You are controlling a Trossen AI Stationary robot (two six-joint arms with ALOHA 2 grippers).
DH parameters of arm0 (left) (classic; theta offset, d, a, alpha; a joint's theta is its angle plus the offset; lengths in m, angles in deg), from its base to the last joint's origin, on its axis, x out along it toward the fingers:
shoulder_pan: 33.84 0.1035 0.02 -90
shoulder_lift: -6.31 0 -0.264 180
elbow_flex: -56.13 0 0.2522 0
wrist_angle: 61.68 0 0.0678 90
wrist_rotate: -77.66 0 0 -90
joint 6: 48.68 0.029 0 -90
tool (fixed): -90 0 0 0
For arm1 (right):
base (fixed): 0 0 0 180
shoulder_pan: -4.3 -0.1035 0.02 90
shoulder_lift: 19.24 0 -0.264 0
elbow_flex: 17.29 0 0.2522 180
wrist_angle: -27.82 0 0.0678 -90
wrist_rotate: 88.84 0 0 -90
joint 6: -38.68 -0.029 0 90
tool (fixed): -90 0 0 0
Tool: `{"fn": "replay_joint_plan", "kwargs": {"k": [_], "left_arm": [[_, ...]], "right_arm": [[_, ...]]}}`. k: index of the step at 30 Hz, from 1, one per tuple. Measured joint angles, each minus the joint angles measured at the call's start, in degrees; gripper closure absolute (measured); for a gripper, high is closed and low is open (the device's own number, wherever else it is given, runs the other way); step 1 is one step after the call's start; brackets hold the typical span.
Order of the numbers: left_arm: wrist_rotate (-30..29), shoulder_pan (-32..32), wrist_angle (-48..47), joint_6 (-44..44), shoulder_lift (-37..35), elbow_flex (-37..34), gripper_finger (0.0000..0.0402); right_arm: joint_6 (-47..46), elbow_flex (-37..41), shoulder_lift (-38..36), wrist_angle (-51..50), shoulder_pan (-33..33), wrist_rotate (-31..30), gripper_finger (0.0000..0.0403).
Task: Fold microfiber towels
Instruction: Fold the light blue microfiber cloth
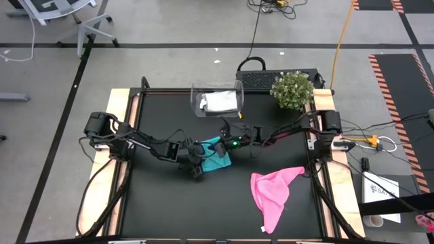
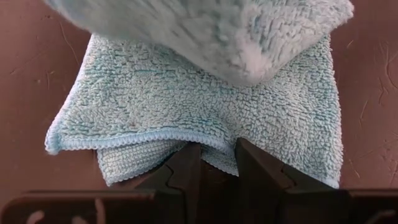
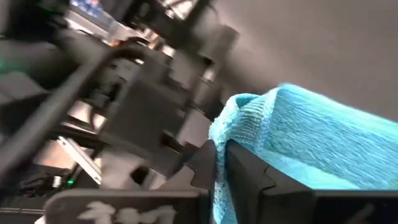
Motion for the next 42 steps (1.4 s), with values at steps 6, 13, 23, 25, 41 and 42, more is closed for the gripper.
{"fn": "replay_joint_plan", "kwargs": {"k": [6, 13, 23, 25, 41, 42], "left_arm": [[-0.02, 0.0, 0.0, -0.1, 0.0, 0.0, 0.0293], [-0.09, 0.0, 0.0, -0.93, 0.0, 0.0, 0.0293], [-0.2, 0.0, 0.11, -1.49, 0.0, -0.02, 0.0293], [-0.26, 0.0, 0.19, -1.51, 0.0, -0.02, 0.0293], [-0.57, 0.0, 0.22, -1.68, 0.0, -0.02, 0.0293], [-0.58, 0.0, 0.22, -1.68, 0.0, -0.02, 0.0293]], "right_arm": [[3.14, -0.89, -1.25, -0.1, 0.28, 5.81, 0.0328], [8.9, -1.01, -7.54, -14.51, 1.08, 5.87, 0.0302], [16.69, -1.01, -10.91, -27.66, -1.25, -1.38, 0.0301], [18.81, -0.98, -9.44, -27.77, -1.63, -1.96, 0.0301], [31.8, -0.96, -0.66, -24.73, -1.16, -5.15, 0.03], [32.08, -0.96, -0.66, -24.59, -1.11, -5.17, 0.03]]}}
